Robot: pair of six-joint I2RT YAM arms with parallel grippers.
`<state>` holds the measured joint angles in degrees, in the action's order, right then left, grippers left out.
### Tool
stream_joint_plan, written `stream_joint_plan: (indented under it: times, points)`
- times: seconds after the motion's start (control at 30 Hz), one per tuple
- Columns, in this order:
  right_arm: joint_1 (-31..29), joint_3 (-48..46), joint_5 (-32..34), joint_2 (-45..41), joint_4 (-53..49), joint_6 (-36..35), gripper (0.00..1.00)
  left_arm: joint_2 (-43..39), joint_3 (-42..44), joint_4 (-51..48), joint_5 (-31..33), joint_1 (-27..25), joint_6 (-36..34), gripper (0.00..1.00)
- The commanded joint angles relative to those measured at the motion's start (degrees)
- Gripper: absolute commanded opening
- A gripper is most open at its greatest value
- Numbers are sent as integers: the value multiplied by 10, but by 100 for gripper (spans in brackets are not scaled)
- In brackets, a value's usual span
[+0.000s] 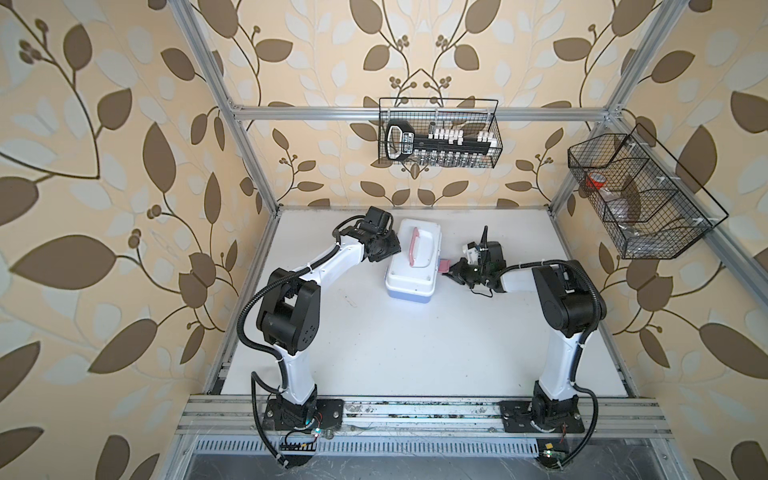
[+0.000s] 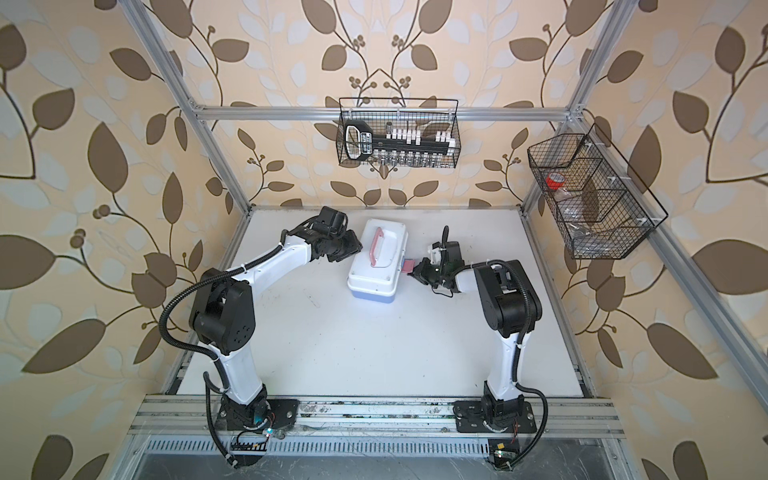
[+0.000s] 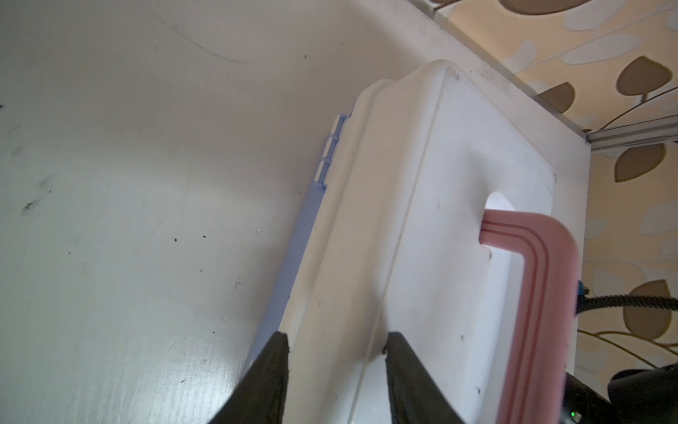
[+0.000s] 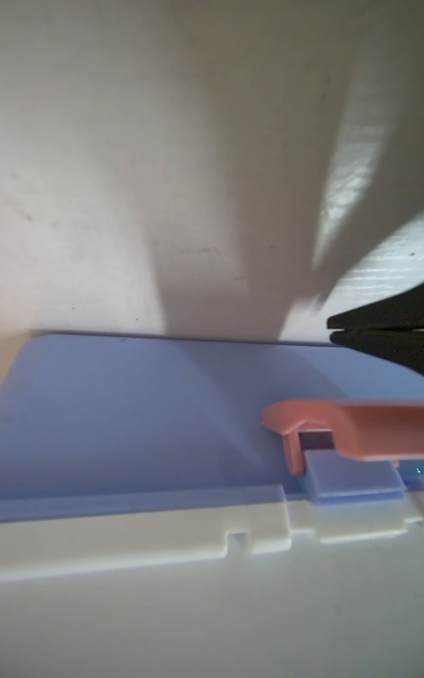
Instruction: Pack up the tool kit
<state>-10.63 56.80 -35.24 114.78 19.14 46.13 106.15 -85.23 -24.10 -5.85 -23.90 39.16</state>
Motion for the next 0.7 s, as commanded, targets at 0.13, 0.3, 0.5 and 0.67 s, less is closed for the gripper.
stream_joint_plan:
  times: [0.13,0.3,0.5,0.67]
  points:
    - [0,7,-14,-7,34,18,7,3,-4,11,-6,7,7,45]
    - [2,11,-13,-21,26,15,7,4,-1,13,-5,6,9,45]
    - [3,6,-13,-42,16,12,7,4,-5,12,-5,6,7,45]
    - [3,6,-7,-61,0,3,8,7,-10,9,-4,5,6,44]
